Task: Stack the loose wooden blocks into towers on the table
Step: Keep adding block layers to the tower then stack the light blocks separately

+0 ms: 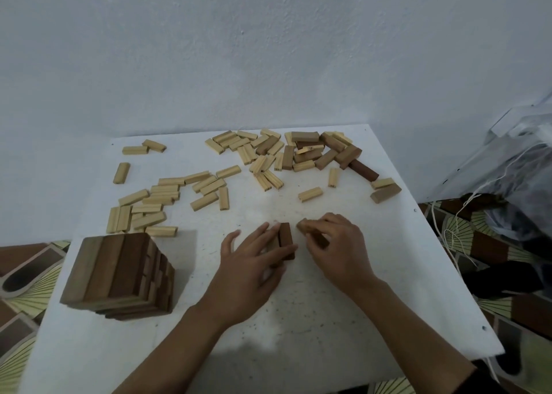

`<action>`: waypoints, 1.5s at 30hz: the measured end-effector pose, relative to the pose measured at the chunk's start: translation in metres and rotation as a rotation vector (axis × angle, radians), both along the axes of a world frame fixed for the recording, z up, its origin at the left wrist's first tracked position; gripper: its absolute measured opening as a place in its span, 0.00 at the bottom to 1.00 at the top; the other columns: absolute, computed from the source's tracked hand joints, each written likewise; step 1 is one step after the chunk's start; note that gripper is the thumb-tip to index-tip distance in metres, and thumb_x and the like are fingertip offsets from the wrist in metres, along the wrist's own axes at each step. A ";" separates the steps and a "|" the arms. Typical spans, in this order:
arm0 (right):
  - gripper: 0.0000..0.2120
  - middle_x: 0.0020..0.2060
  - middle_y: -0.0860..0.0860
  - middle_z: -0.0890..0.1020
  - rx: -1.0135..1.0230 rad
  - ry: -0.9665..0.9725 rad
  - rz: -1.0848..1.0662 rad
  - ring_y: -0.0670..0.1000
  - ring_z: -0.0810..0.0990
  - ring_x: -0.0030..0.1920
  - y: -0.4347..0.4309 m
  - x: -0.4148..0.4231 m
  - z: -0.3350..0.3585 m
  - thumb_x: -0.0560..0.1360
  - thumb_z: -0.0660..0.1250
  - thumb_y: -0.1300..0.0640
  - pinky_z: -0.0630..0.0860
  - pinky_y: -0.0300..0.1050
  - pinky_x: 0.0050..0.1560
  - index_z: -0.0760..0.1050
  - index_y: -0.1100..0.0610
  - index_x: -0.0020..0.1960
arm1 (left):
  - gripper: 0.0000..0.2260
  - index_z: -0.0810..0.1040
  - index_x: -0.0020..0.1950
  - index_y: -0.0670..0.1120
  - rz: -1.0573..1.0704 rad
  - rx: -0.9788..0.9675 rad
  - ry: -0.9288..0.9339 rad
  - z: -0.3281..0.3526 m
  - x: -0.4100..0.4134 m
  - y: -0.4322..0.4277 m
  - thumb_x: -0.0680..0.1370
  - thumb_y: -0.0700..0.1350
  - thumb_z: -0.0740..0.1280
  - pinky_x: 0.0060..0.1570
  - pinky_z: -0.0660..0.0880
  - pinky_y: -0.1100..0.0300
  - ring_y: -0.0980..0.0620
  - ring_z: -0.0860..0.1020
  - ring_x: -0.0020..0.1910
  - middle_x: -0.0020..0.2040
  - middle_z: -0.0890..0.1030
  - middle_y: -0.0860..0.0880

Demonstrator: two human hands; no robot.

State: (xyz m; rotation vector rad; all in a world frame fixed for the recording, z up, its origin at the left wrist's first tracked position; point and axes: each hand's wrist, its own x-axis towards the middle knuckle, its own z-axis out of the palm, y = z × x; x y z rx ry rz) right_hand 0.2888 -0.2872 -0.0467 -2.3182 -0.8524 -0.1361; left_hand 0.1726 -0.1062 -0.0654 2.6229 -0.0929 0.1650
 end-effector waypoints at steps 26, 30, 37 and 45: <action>0.34 0.56 0.40 0.72 -0.272 0.393 0.446 0.41 0.75 0.51 0.022 -0.008 0.025 0.63 0.82 0.44 0.75 0.34 0.50 0.75 0.48 0.66 | 0.38 0.60 0.77 0.59 0.183 -0.267 0.090 0.011 -0.030 0.011 0.73 0.55 0.77 0.63 0.68 0.58 0.59 0.69 0.63 0.66 0.73 0.60; 0.33 0.58 0.41 0.71 -0.267 0.381 0.504 0.42 0.75 0.52 0.025 -0.012 0.025 0.65 0.81 0.47 0.74 0.32 0.51 0.75 0.50 0.67 | 0.38 0.64 0.75 0.60 0.197 -0.253 0.067 0.010 -0.042 0.009 0.70 0.60 0.78 0.60 0.70 0.62 0.60 0.69 0.60 0.62 0.73 0.61; 0.32 0.66 0.48 0.76 -0.185 0.444 0.476 0.45 0.75 0.62 0.033 -0.019 0.027 0.75 0.72 0.58 0.74 0.40 0.64 0.66 0.53 0.77 | 0.42 0.64 0.74 0.61 0.273 -0.304 0.016 0.009 -0.040 0.005 0.65 0.65 0.79 0.56 0.68 0.68 0.60 0.67 0.59 0.60 0.69 0.61; 0.44 0.66 0.43 0.70 -0.128 0.365 0.297 0.45 0.68 0.63 0.036 -0.050 0.007 0.71 0.75 0.40 0.70 0.41 0.64 0.57 0.46 0.80 | 0.50 0.51 0.80 0.63 0.220 -0.326 0.112 0.007 -0.050 0.016 0.66 0.66 0.77 0.67 0.70 0.59 0.59 0.66 0.67 0.68 0.64 0.63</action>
